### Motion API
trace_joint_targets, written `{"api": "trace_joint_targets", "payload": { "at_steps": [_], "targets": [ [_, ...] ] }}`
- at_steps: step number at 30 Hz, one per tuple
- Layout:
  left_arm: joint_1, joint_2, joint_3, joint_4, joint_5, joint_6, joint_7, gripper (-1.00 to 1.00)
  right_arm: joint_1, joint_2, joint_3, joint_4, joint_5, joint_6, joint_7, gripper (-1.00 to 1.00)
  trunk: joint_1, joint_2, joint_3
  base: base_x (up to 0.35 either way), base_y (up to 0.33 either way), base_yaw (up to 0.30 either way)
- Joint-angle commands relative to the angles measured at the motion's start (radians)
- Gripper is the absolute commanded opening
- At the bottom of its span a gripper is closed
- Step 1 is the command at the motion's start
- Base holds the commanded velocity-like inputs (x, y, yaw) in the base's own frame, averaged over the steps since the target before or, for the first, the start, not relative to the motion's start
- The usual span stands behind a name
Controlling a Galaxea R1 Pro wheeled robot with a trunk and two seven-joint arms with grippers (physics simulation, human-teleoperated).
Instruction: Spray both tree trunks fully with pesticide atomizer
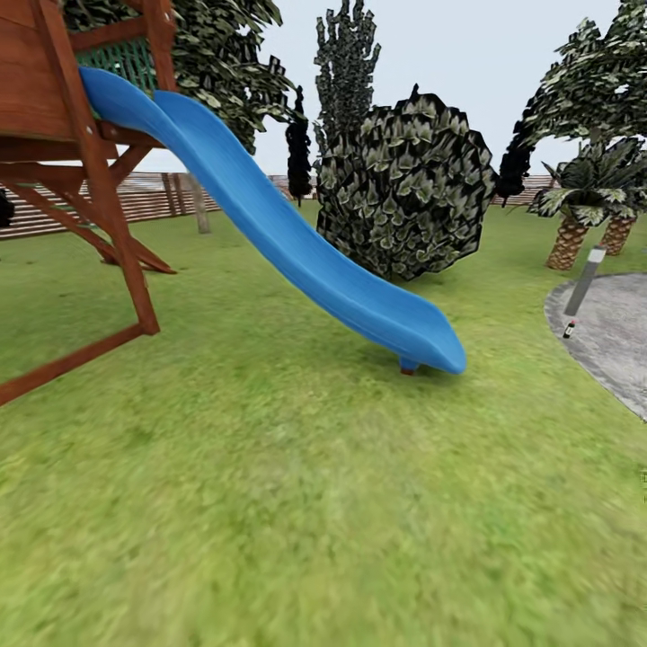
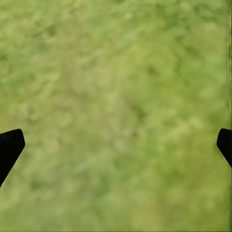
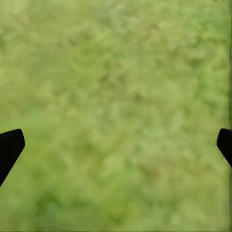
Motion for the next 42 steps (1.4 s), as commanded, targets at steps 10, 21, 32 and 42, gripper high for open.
{"api": "trace_joint_targets", "payload": {
  "at_steps": [10,21,32,42],
  "targets": [
    [0.000,0.001,0.000,0.000,0.004,-0.003,0.001,1.00,-0.001,0.000,-0.003,0.002,0.006,-0.003,0.000,1.00,0.000,0.000,-0.001,0.337,0.000,-0.266],
    [0.000,-0.001,0.000,0.000,0.004,-0.002,0.002,1.00,-0.001,0.000,-0.003,0.002,0.006,-0.003,0.000,1.00,0.000,0.000,-0.001,0.338,0.000,-0.266],
    [0.000,-0.002,0.000,0.000,0.004,-0.002,0.002,1.00,-0.001,0.000,-0.003,0.002,0.006,-0.003,0.000,1.00,0.000,0.000,-0.001,0.338,-0.017,-0.266],
    [-0.001,0.000,0.004,0.000,0.006,-0.002,0.002,1.00,-0.001,0.000,-0.003,0.002,0.006,-0.003,0.000,1.00,0.000,0.000,-0.001,0.338,-0.112,-0.266]
  ]
}}
